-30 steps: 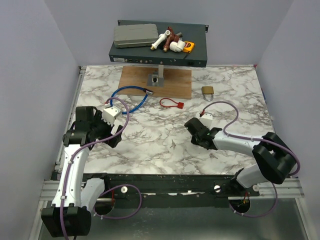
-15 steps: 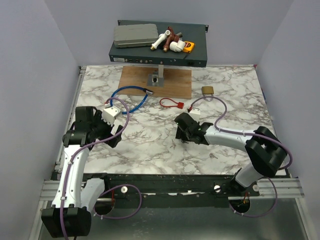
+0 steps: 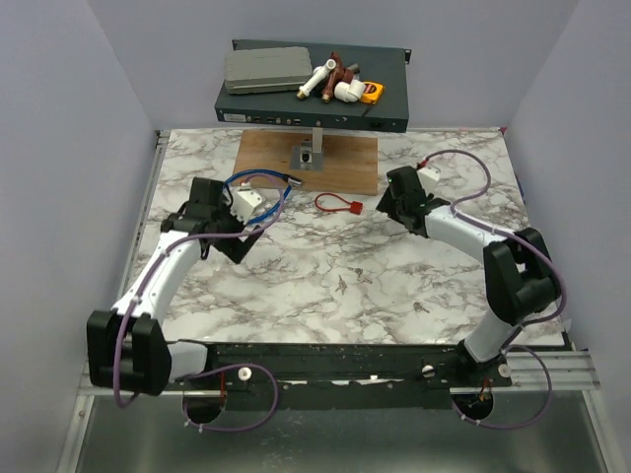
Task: Unlock with the key
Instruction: Move the key to the center of the board, then move the lock to the center of the board.
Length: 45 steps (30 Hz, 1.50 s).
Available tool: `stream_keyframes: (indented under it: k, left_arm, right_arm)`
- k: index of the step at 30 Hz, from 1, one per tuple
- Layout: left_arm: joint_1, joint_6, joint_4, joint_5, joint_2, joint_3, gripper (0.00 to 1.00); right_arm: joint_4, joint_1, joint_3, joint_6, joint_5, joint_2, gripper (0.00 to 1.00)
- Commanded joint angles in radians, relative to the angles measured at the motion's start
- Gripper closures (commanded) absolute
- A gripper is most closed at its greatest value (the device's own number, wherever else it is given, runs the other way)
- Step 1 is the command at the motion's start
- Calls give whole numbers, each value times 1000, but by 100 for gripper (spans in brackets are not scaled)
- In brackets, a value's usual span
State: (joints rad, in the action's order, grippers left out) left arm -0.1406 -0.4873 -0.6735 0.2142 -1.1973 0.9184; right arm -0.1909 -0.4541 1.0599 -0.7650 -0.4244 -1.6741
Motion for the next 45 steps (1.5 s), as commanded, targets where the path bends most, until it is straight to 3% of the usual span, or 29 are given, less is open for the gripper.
stream_keyframes:
  k: [1, 9, 16, 29, 34, 41, 45]
  left_arm:
    - [-39, -21, 108, -142, -176, 139, 2]
    - [-66, -17, 211, -242, -405, 273, 2]
    - [-76, -48, 291, -275, -492, 295, 2]
    - [-114, -63, 268, -333, -638, 376, 2]
    - [-114, -59, 241, -310, -668, 395, 2]
    - [-112, -57, 210, -263, -664, 401, 2]
    - [-114, -96, 152, -194, -661, 412, 15]
  right_arm:
    - [72, 88, 65, 37, -60, -89, 33]
    - [107, 116, 218, 147, -133, -247, 37]
    - [131, 174, 296, 169, -101, -352, 41]
    - [60, 186, 455, 233, -77, -514, 45]
    - [11, 186, 442, 192, -11, -512, 58]
    - [-7, 147, 305, 137, 59, -428, 79]
    - [-24, 103, 230, 105, 65, -377, 89]
